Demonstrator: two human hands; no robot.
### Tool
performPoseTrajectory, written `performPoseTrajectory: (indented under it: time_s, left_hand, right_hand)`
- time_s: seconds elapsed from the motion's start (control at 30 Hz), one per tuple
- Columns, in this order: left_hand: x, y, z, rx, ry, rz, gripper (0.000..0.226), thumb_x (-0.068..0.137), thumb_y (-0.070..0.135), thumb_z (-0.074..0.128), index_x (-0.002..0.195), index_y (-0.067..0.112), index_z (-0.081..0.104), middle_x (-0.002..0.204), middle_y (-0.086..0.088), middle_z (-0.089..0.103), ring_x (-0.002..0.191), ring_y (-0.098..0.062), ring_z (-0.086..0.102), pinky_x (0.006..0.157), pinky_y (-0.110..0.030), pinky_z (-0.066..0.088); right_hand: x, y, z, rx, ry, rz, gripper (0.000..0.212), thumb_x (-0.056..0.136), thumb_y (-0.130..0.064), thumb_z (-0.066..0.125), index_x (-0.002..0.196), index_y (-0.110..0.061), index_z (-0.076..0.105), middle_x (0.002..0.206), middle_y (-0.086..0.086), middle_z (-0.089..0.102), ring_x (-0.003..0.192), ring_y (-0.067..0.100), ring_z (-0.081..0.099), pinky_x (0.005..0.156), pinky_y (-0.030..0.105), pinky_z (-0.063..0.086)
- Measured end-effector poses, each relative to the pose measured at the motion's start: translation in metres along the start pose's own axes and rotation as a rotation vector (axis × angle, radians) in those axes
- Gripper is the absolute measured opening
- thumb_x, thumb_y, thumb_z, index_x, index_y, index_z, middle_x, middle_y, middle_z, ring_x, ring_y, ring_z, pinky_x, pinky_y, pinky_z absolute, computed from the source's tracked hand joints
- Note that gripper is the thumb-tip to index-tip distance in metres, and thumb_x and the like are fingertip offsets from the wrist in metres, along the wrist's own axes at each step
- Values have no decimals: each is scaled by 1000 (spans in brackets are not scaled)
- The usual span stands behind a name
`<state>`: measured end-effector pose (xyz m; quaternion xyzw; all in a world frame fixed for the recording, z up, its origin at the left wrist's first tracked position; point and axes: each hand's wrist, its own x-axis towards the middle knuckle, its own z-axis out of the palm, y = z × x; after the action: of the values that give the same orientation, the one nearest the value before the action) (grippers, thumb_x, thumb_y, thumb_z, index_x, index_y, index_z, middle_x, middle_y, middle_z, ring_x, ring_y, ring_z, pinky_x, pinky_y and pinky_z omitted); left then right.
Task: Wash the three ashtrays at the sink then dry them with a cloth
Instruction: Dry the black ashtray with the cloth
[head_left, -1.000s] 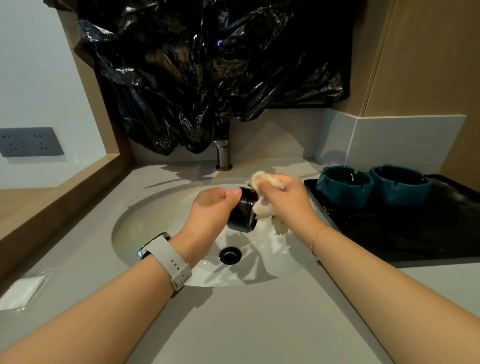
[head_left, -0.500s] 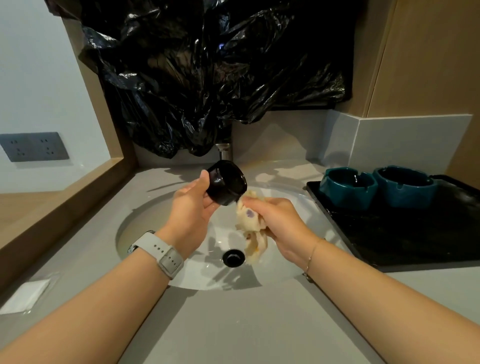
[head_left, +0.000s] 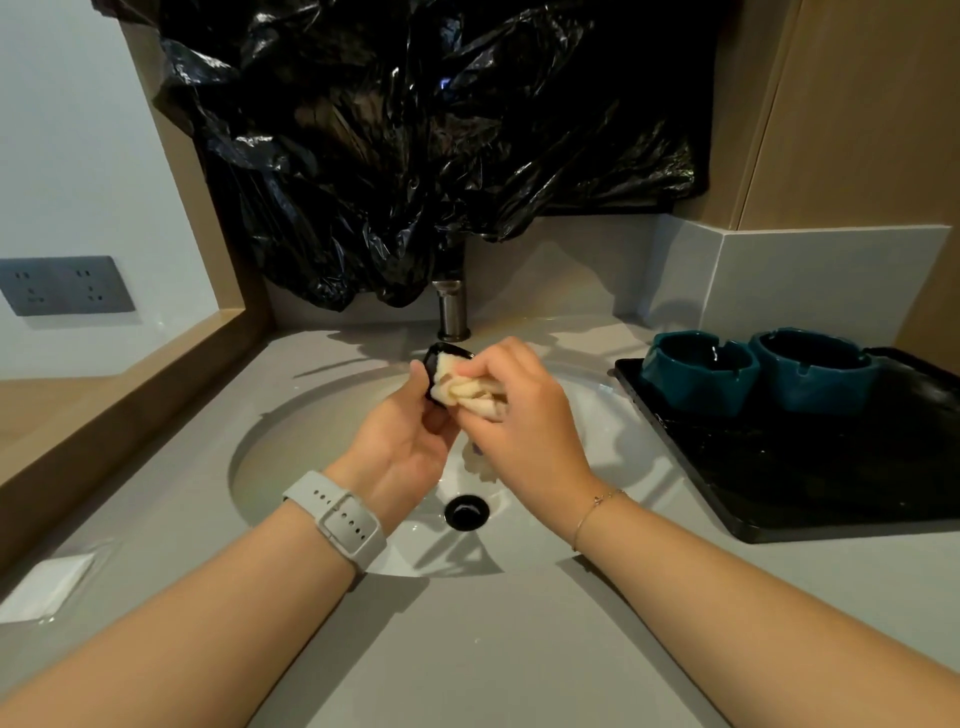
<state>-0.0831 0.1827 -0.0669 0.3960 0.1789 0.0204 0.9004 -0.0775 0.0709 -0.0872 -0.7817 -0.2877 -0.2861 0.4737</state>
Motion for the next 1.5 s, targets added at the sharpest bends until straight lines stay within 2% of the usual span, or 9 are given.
performPoseTrajectory:
  time_s: [0.07, 0.23, 0.43, 0.57, 0.73, 0.87, 1.07, 1.33, 1.5]
  left_hand:
    - [1, 0, 0, -6, 33, -18, 32, 101, 30, 51, 88, 3, 61, 71, -11, 71, 61, -19, 69, 51, -27, 58]
    - [0, 8, -5, 29, 13, 0, 34, 105, 27, 43, 88, 5, 62, 82, -10, 70, 76, -19, 66, 84, -31, 51]
    - [2, -10, 0, 164, 19, -23, 30, 105, 14, 44, 82, 3, 59, 55, -7, 68, 46, -13, 66, 45, -22, 53]
    - [6, 1, -8, 103, 13, -58, 29, 105, 21, 44, 90, 4, 61, 81, -12, 68, 79, -21, 65, 84, -33, 49]
    - [8, 10, -10, 165, -144, -36, 21, 103, 21, 48, 101, 7, 64, 81, -10, 77, 81, -20, 71, 77, -33, 54]
    - [10, 11, -9, 845, -247, 343, 20, 102, 22, 50, 97, 9, 64, 98, -6, 70, 89, -15, 66, 87, -28, 50]
    - [7, 5, -19, 1452, -446, 864, 12, 95, 15, 61, 83, 14, 60, 62, 12, 52, 62, -4, 48, 57, -14, 34]
    - [14, 1, -24, 1449, -488, 1048, 10, 90, 17, 69, 100, 21, 70, 111, 18, 67, 105, -1, 59, 89, -18, 45]
    - [14, 7, -20, 1085, -300, 790, 45, 81, 52, 70, 121, 36, 56, 149, 17, 40, 132, 1, 43, 104, -28, 43]
  right_hand:
    - [1, 4, 1, -150, -49, -134, 14, 79, -5, 68, 91, -9, 63, 91, -3, 52, 83, 14, 53, 65, 29, 48]
    - [2, 21, -12, -189, -72, -68, 13, 77, -2, 64, 89, -8, 67, 86, -10, 45, 78, 15, 50, 62, 27, 41]
    - [3, 10, -6, -156, -75, -126, 10, 81, -11, 70, 91, -12, 71, 84, -6, 52, 72, 13, 53, 59, 25, 46]
    - [0, 27, -16, -167, -153, 73, 8, 81, -9, 68, 88, -11, 68, 87, -13, 48, 68, 13, 56, 59, 31, 53]
    - [13, 40, -31, 111, -65, 600, 7, 86, -7, 63, 80, -10, 62, 87, 7, 64, 54, 18, 63, 46, 27, 51]
    - [26, 48, -44, 460, 20, 919, 23, 84, -31, 69, 100, -15, 63, 100, 13, 70, 93, 27, 69, 87, 43, 56]
    - [24, 50, -43, 416, -252, 999, 103, 50, -83, 69, 120, -9, 60, 102, 11, 67, 88, 26, 61, 85, 41, 53]
    - [28, 46, -43, 348, -158, 980, 63, 62, -55, 69, 99, -6, 59, 75, 8, 56, 65, 24, 54, 59, 30, 44]
    - [27, 43, -44, 464, -109, 939, 36, 76, -44, 66, 85, -10, 56, 59, 7, 49, 54, 22, 48, 54, 27, 43]
